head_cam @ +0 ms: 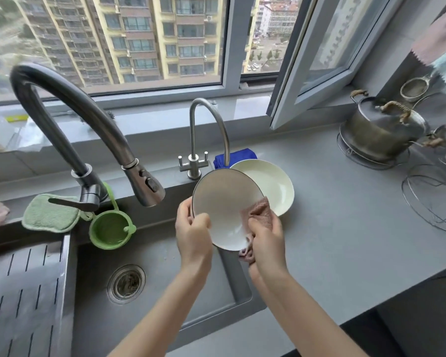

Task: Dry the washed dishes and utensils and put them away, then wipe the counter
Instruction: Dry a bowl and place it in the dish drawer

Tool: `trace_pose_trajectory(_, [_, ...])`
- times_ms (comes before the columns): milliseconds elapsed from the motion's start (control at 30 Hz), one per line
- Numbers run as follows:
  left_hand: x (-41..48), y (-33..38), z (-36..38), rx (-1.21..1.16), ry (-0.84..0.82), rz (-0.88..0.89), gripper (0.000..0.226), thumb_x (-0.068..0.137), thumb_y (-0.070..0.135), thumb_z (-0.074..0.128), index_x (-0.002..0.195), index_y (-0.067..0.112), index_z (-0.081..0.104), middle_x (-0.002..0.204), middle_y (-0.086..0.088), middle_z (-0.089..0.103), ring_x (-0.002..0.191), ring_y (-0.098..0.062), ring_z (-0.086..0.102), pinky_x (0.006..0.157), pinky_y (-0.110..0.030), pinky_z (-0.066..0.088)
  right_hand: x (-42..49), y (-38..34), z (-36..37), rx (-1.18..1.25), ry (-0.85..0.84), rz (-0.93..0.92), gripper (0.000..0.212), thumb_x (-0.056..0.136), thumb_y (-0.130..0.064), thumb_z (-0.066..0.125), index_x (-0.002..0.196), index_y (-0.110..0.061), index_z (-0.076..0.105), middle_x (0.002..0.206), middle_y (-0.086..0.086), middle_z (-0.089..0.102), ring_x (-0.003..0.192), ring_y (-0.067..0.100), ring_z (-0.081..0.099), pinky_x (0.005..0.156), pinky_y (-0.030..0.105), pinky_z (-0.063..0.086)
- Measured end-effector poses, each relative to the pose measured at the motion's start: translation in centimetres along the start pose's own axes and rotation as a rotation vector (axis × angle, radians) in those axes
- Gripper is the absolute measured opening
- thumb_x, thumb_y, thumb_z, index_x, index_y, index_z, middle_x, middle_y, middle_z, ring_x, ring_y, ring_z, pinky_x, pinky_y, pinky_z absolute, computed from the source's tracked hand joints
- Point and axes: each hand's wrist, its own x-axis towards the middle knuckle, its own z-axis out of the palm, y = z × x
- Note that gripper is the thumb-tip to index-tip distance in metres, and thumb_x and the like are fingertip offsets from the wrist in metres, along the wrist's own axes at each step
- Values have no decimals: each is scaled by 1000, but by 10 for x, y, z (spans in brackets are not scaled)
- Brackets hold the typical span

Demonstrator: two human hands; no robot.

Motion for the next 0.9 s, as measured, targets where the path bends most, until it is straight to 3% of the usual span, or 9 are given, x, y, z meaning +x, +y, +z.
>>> trace_pose_trajectory(100, [-14, -17, 4, 61, -32, -6, 55, 55, 13, 44, 109, 18, 48, 84, 9, 55, 74, -8, 50, 70, -29, 40, 11, -13, -2, -93, 25, 7, 38, 83, 7, 50, 113, -13, 60, 66, 9, 47, 45, 17, 34, 36, 16, 28])
trace_pose_trajectory(267, [20, 18, -18, 176, -514, -351, 63, 53, 18, 61, 115, 25, 52, 103, -1, 63, 87, -22, 60, 76, -40, 52, 23, -47, -25, -547, -146, -224, 43, 76, 13, 48, 100, -20, 62, 69, 6, 53, 48, 20, 42, 40, 22, 34])
trace_pose_trajectory(333, [32, 39, -20, 248, -720, -413, 51, 56, 16, 63, 107, 21, 64, 94, -4, 70, 79, -21, 66, 70, -34, 51, 22, -59, -29, -801, -338, -470, 39, 73, 7, 52, 100, -17, 64, 80, 1, 61, 65, 18, 54, 50, 24, 43])
trace_pose_trajectory(433, [25, 52, -9, 374, -852, -395, 29, 55, 9, 50, 67, 21, 74, 66, -4, 69, 55, -18, 63, 62, -29, 43, 27, -81, -25, -1069, -643, -700, 42, 69, -2, 51, 106, -18, 65, 92, -4, 66, 84, 8, 60, 71, 17, 46])
trace_pose_trajectory(500, [18, 52, -1, 350, -763, -334, 25, 48, 8, 47, 53, 17, 70, 56, -3, 62, 50, -20, 57, 60, -29, 40, 32, -94, -20, -1062, -681, -687, 40, 70, -2, 55, 105, -17, 66, 89, -3, 65, 75, 9, 59, 64, 20, 48])
trace_pose_trajectory(600, [19, 43, 6, 264, -570, -255, 37, 42, 13, 50, 75, 0, 60, 68, -10, 56, 66, -27, 51, 66, -33, 36, 37, -93, -21, -772, -518, -425, 28, 77, -7, 70, 104, -12, 68, 73, -1, 62, 49, 7, 49, 42, 18, 38])
trace_pose_trajectory(733, [32, 17, 9, 5, -235, -417, 40, 51, 17, 45, 88, 11, 60, 90, -10, 62, 84, -36, 58, 81, -51, 49, 34, -52, -19, -277, -387, 155, 38, 85, -47, 61, 113, -23, 66, 101, 4, 73, 78, 22, 69, 59, 34, 56])
trace_pose_trajectory(833, [31, 2, 18, -131, -11, -369, 34, 49, 20, 44, 81, 20, 53, 92, -5, 57, 86, -29, 51, 76, -43, 40, 34, -28, -3, 2, -312, 237, 38, 93, -49, 48, 112, -22, 66, 94, 3, 73, 83, 25, 70, 78, 50, 56])
trace_pose_trajectory(900, [19, -13, 23, -202, 109, -298, 33, 50, 18, 43, 81, 25, 50, 91, -1, 54, 89, -25, 48, 77, -43, 38, 35, -20, 4, 56, -289, 228, 32, 94, -42, 50, 106, -20, 70, 95, 6, 73, 87, 28, 69, 86, 52, 52])
